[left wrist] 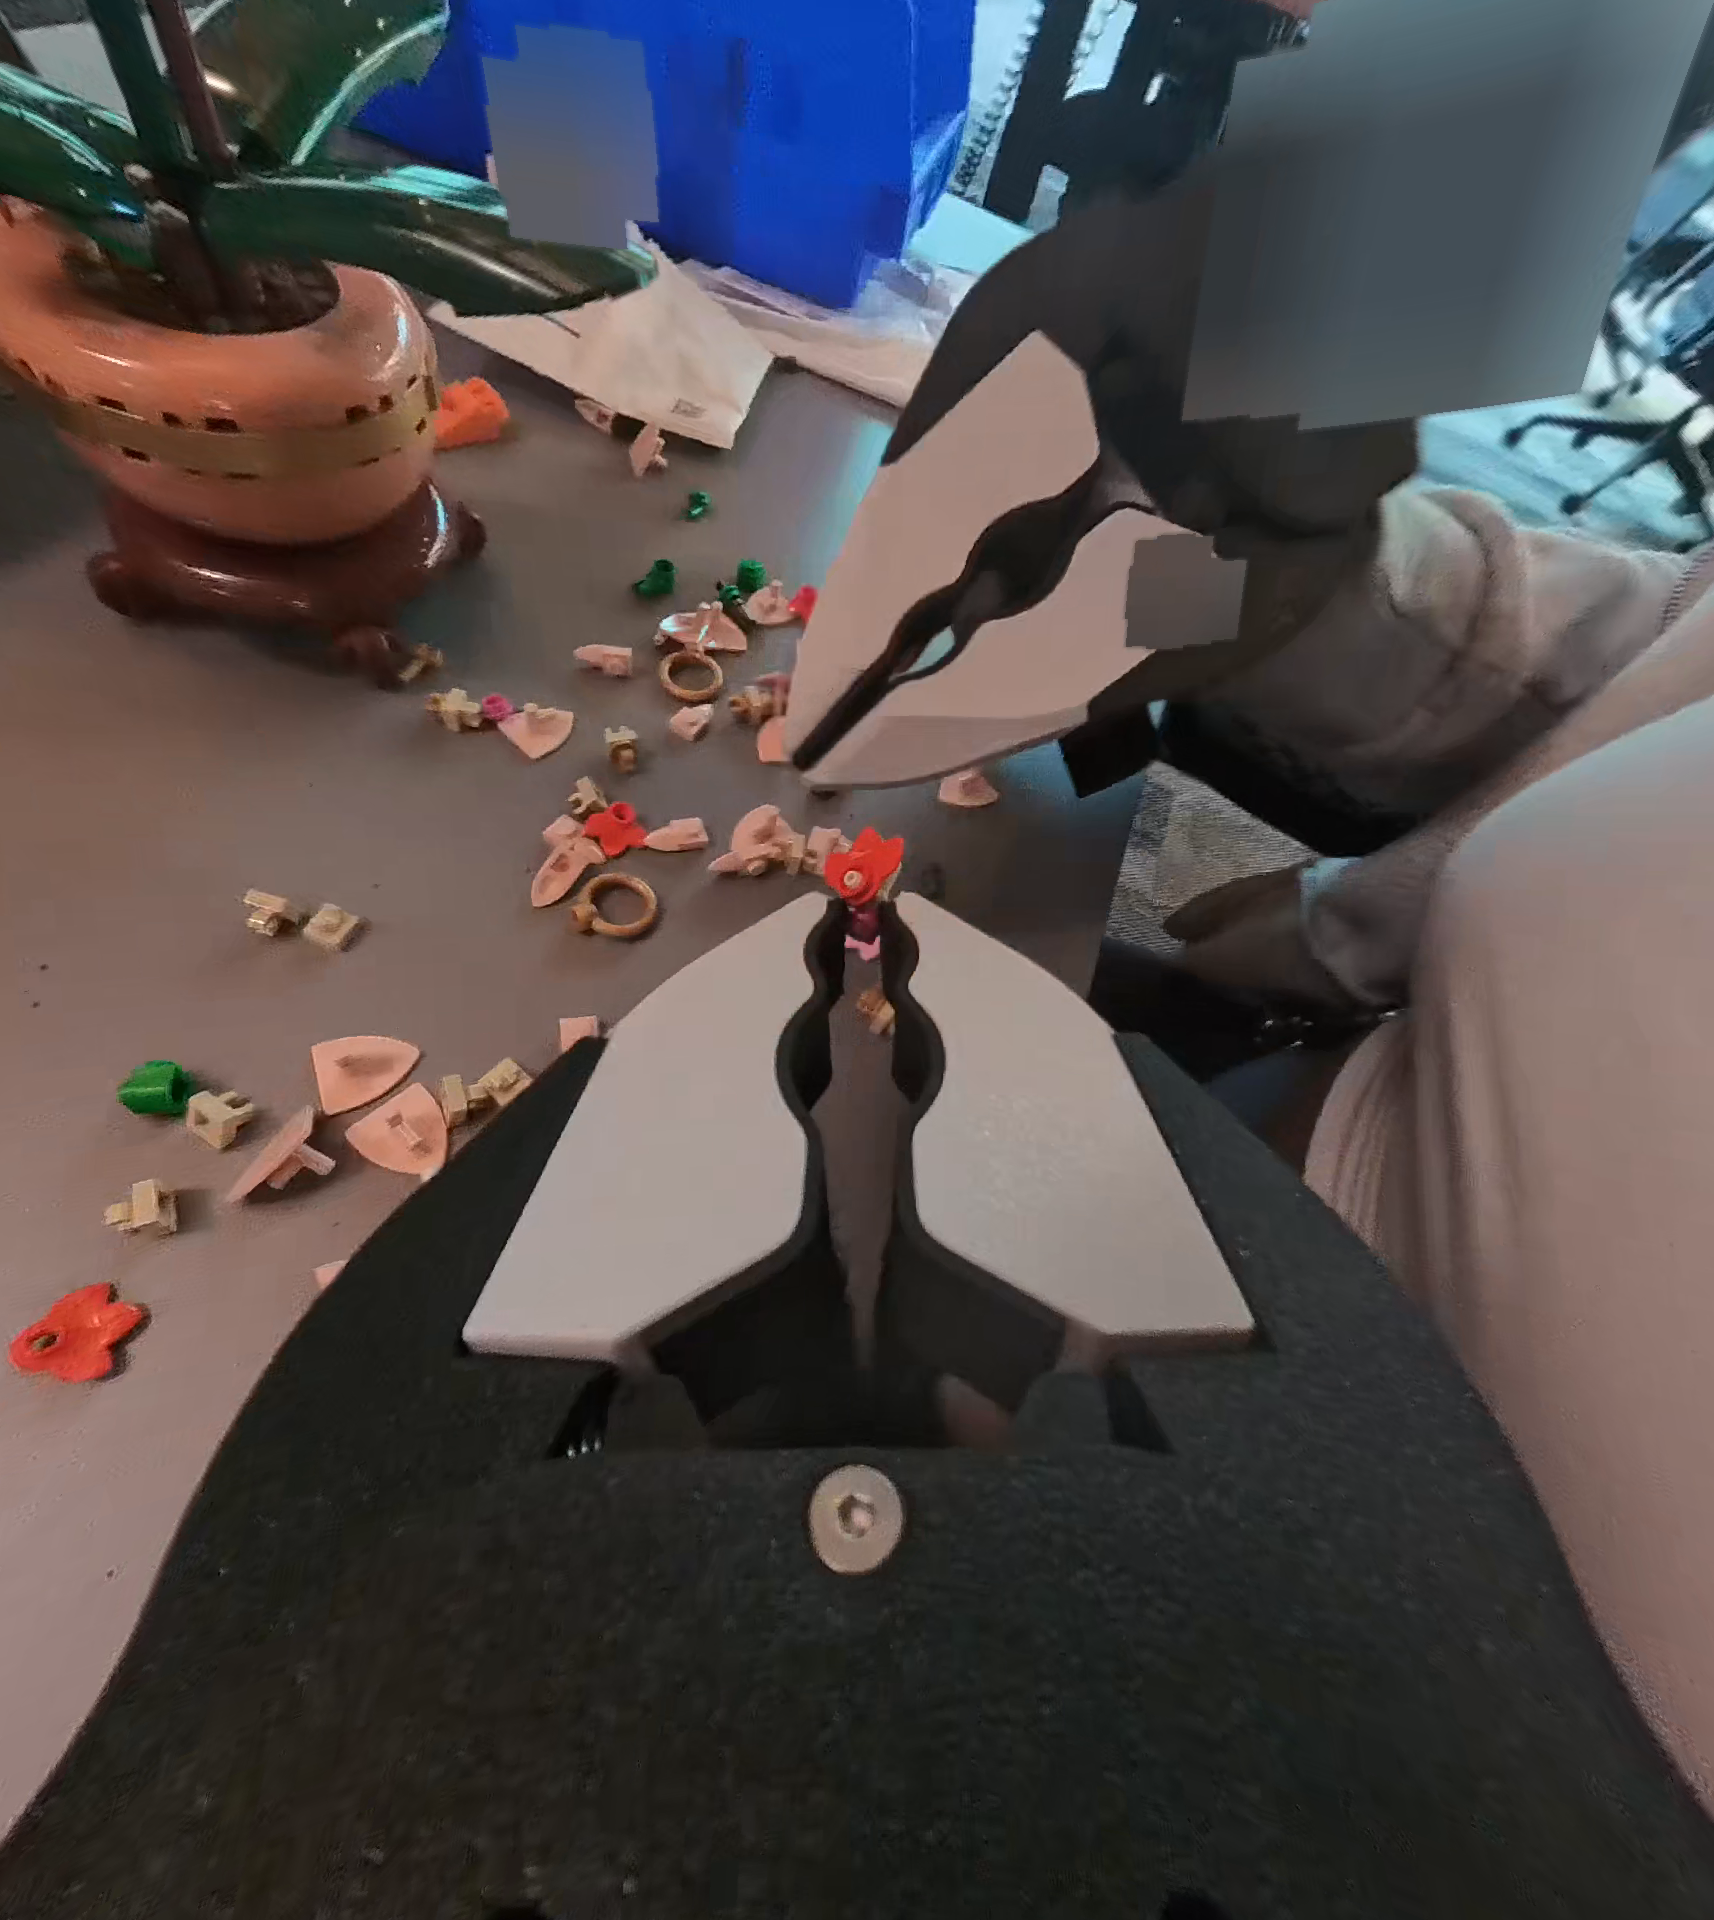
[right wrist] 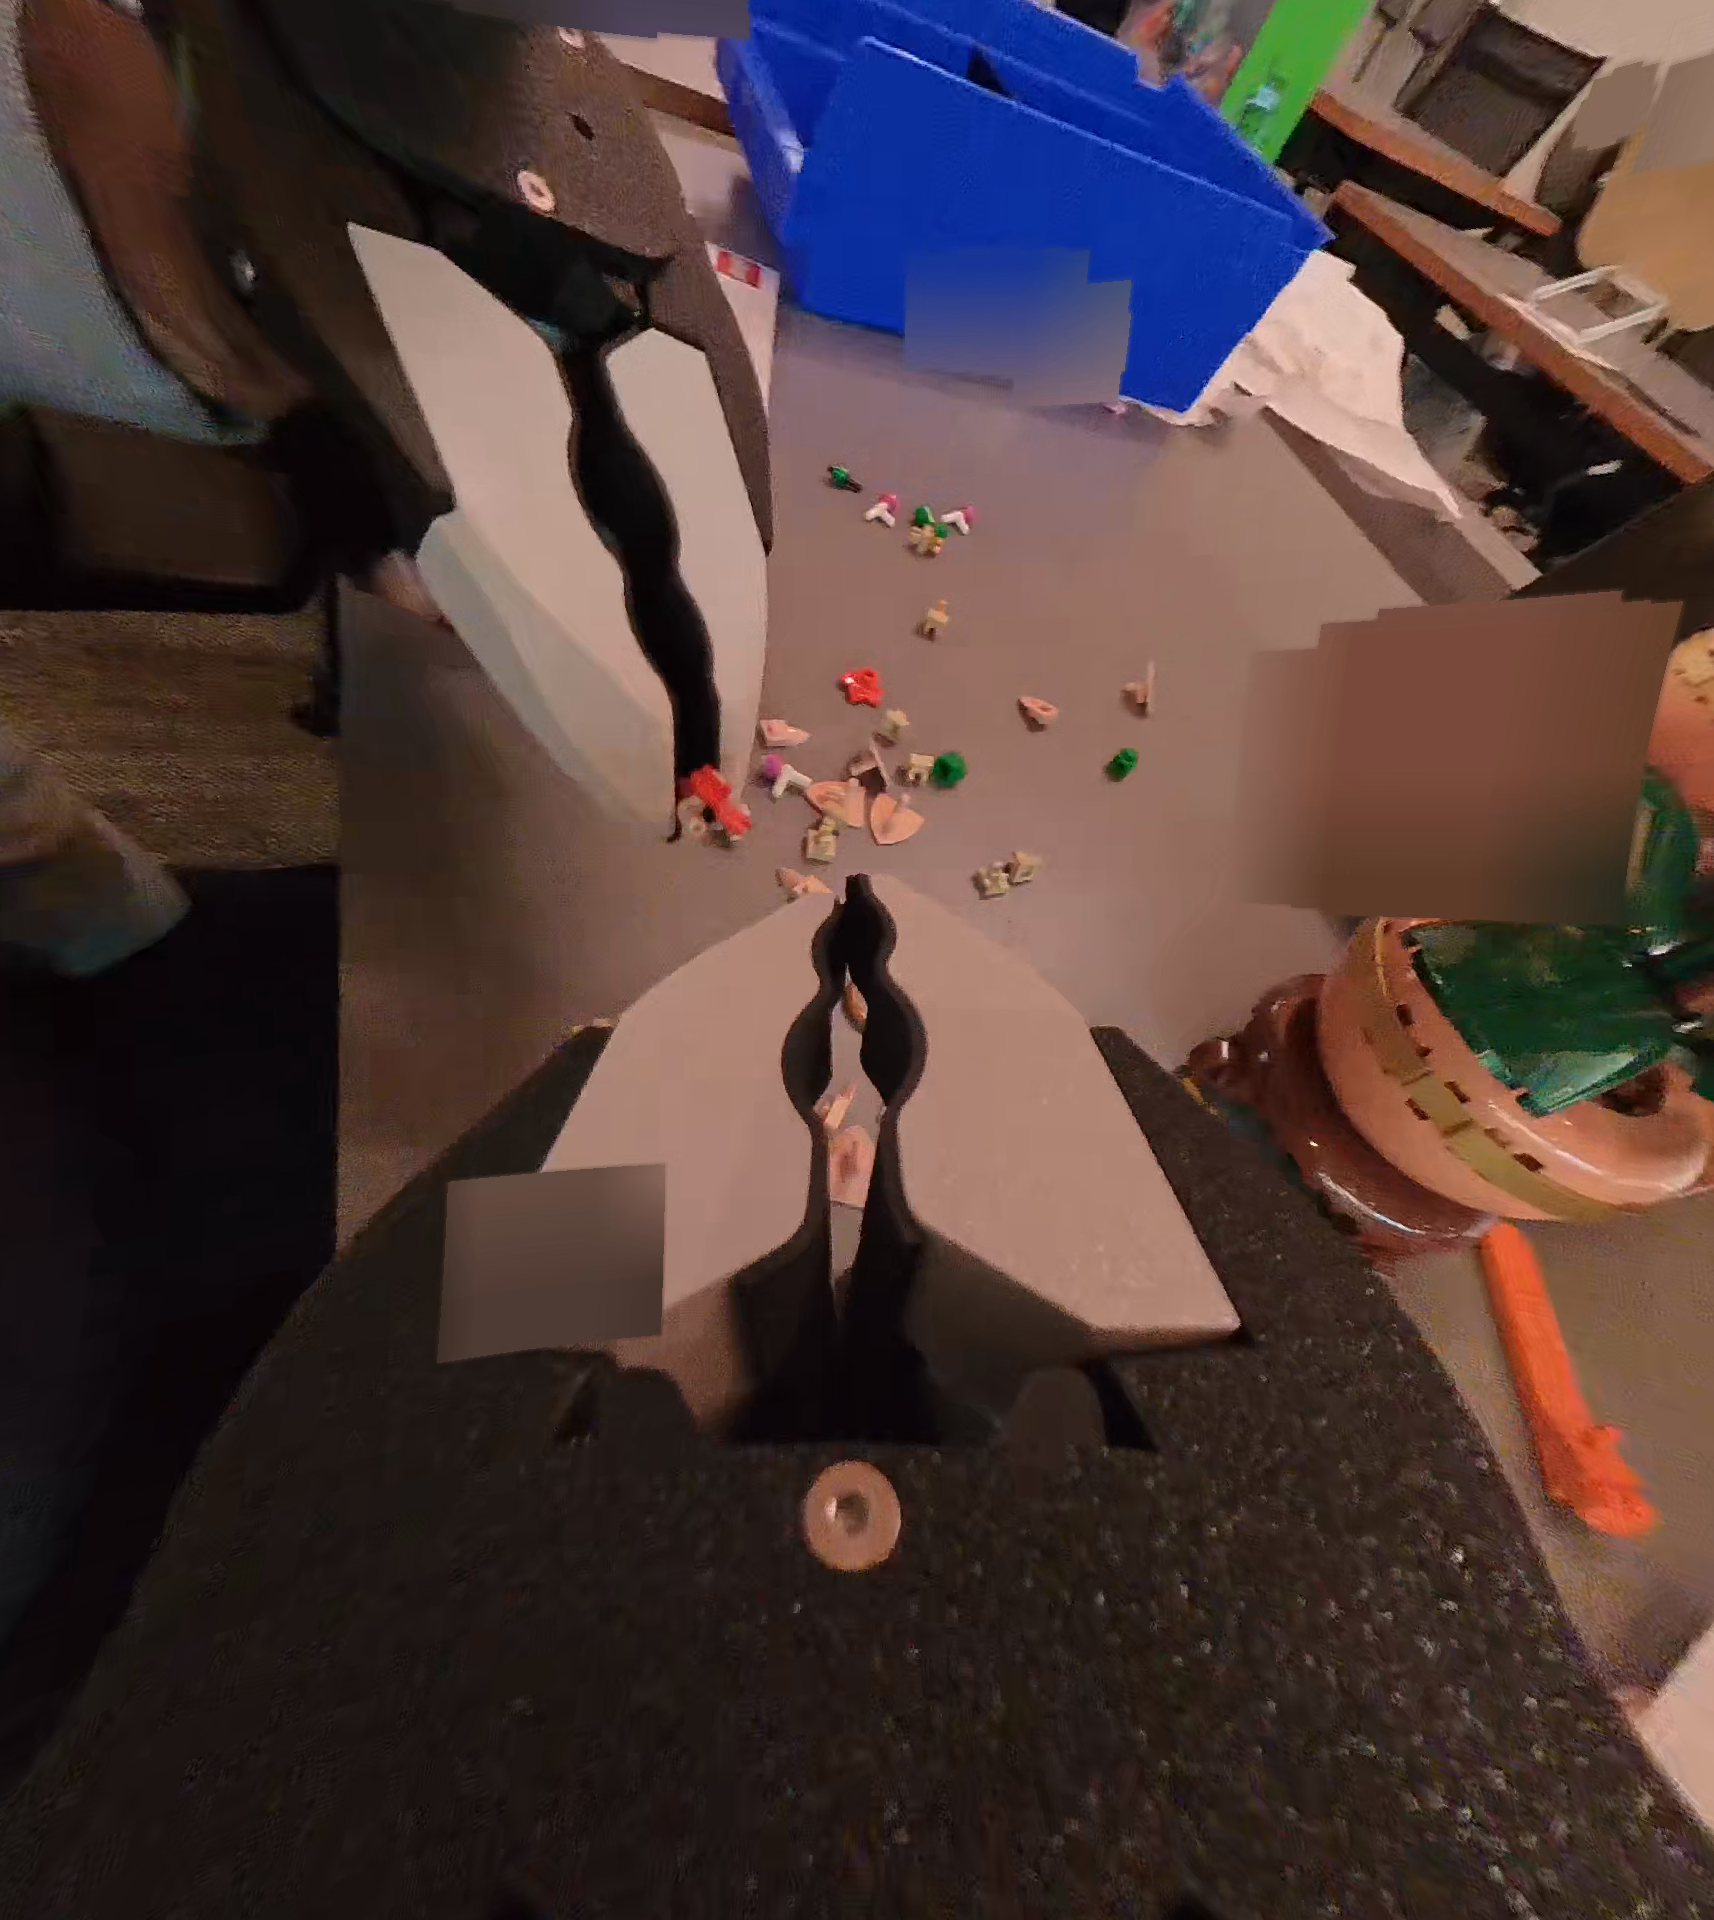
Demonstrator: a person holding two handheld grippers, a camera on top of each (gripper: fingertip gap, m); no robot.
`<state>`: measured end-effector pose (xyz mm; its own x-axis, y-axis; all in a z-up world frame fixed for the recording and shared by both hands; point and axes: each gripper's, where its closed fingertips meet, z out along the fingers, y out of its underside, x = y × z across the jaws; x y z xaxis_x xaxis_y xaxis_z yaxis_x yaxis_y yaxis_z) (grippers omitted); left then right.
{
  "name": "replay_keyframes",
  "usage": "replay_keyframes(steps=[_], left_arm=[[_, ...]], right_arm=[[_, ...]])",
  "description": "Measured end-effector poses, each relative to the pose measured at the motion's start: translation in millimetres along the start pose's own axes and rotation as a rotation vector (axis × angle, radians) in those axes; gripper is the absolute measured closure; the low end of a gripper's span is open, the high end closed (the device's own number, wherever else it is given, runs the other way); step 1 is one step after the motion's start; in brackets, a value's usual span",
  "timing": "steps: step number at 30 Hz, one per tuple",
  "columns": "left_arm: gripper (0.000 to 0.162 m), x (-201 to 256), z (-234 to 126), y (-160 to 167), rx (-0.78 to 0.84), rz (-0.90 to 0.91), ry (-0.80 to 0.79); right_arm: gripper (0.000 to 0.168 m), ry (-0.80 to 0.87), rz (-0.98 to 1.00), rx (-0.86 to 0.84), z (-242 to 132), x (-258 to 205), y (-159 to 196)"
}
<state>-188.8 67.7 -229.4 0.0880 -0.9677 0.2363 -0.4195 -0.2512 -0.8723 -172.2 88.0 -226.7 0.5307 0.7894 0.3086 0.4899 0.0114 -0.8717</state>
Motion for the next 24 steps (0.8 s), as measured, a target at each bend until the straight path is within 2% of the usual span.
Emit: replay_keyframes(steps=[2, 4, 6, 9, 13, 16, 19, 24], left_arm=[[0.156, 4.5, -6.3, -4.1, 0.029, -0.012, 0.067], [0.156, 8.7, -9.6, -8.8, 0.052, -0.029, 0.122], [0.156, 14.6, -10.2, -10.1, 0.046, -0.045, 0.179], [0.156, 21.5, -9.1, -8.0, 0.019, -0.039, 0.225], [0.156, 31.3, -12.3, -13.7, 0.042, -0.087, 0.318], [0.156, 31.4, -11.4, -11.5, 0.017, -0.085, 0.323], [0.156, 32.4, -11.7, -9.5, -0.004, -0.077, 0.329], [0.156, 37.7, -12.0, -6.6, -0.049, -0.056, 0.376]], right_arm=[[0.168, -0.128, 0.037, 0.06, -3.9, -10.2, -3.8], [0.151, -0.249, 0.098, 0.13, -7.8, -17.6, -13.0], [0.15, -0.334, 0.127, 0.177, -11.6, -20.0, -22.6], [0.16, -0.361, -0.01, 0.198, -14.7, -22.3, -31.2], [0.156, -0.415, -0.21, 0.156, -15.8, -32.9, -29.9], [0.157, -0.416, -0.261, 0.193, -17.4, -35.8, -38.4], [0.162, -0.43, -0.319, 0.175, -17.4, -40.0, -36.5], [0.162, -0.459, -0.396, 0.142, -17.8, -40.5, -33.0]])
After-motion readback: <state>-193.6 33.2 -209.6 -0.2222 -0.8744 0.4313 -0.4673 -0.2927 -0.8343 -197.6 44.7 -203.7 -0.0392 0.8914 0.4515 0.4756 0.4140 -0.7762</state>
